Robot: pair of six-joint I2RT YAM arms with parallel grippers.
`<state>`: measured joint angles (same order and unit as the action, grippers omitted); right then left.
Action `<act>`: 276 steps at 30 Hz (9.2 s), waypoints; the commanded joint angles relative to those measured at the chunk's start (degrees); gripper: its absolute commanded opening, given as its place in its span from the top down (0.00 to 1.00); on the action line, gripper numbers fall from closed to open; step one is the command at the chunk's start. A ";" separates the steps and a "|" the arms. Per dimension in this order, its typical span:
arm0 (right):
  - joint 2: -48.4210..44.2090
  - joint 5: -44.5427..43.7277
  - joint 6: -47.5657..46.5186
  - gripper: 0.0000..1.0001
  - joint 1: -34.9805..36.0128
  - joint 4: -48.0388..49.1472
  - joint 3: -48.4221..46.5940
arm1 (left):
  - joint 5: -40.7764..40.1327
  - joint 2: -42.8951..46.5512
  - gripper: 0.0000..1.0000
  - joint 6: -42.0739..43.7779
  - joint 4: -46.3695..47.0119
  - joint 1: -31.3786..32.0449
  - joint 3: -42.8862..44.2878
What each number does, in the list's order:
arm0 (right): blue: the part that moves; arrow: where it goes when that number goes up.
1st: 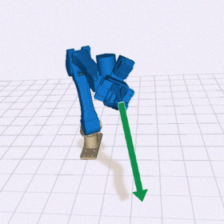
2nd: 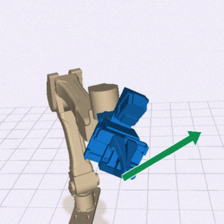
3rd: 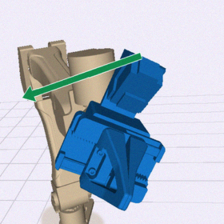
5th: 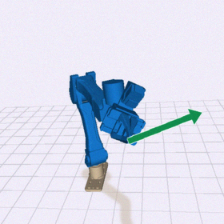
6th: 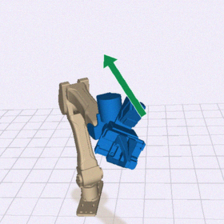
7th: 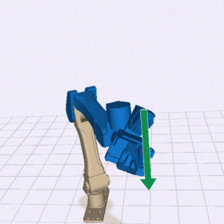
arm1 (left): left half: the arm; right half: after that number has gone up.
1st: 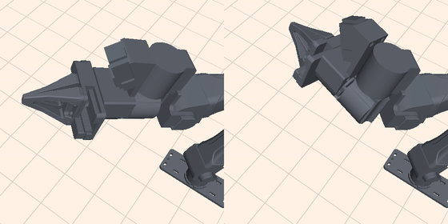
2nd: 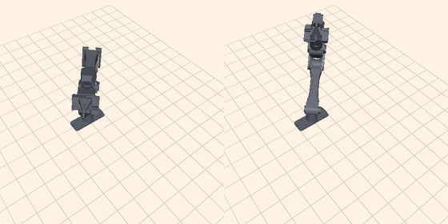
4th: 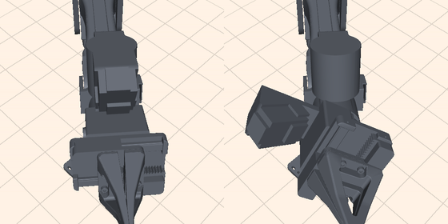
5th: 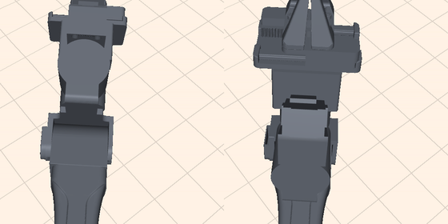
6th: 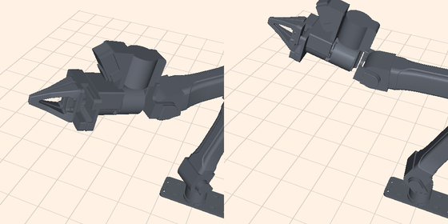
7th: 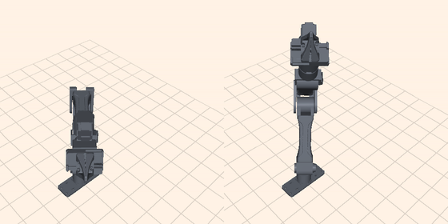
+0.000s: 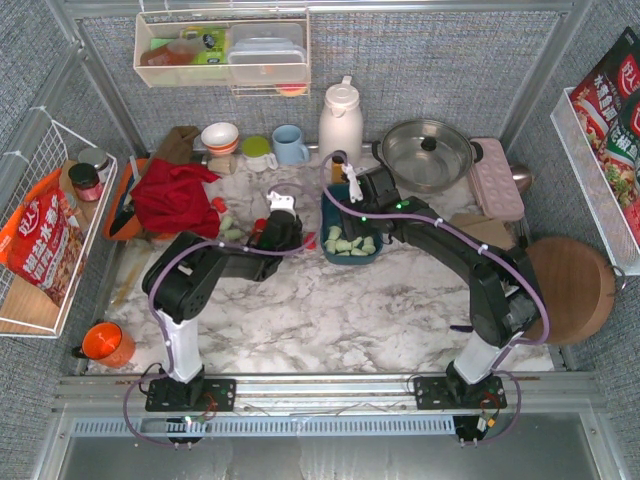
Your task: Mix the coffee capsules in the storage basket
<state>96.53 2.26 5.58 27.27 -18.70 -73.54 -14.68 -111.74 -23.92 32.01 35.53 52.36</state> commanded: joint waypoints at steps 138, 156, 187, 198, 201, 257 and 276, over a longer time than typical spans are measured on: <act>-6.76 9.11 1.77 0.31 -1.47 8.53 4.84 | 6.04 22.95 0.56 21.35 23.57 9.12 -17.16; -5.74 28.11 -0.41 0.40 -1.51 8.37 2.77 | 23.66 10.54 0.53 35.76 61.96 12.41 -21.41; -5.69 0.74 1.02 0.89 -2.76 15.03 9.88 | 1.53 16.54 0.01 21.90 61.75 12.64 -27.29; 0.80 1.22 1.58 0.39 -2.77 12.74 5.54 | -14.91 33.71 0.01 10.61 19.02 12.64 -19.45; 1.27 -1.83 0.85 0.31 -3.10 12.13 3.52 | -18.62 35.27 0.01 9.49 4.69 12.64 -15.05; 49.38 -2.62 4.38 0.36 -15.58 -13.01 -54.83 | -18.10 34.83 0.01 9.38 -8.10 12.60 -8.41; 38.65 -2.58 3.73 0.53 -15.33 -1.65 -41.46 | -18.63 35.54 0.01 8.67 -7.68 12.59 -9.71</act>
<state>137.80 -1.17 9.93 11.73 -24.08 -116.81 -33.04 -76.69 -15.07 23.86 48.18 42.61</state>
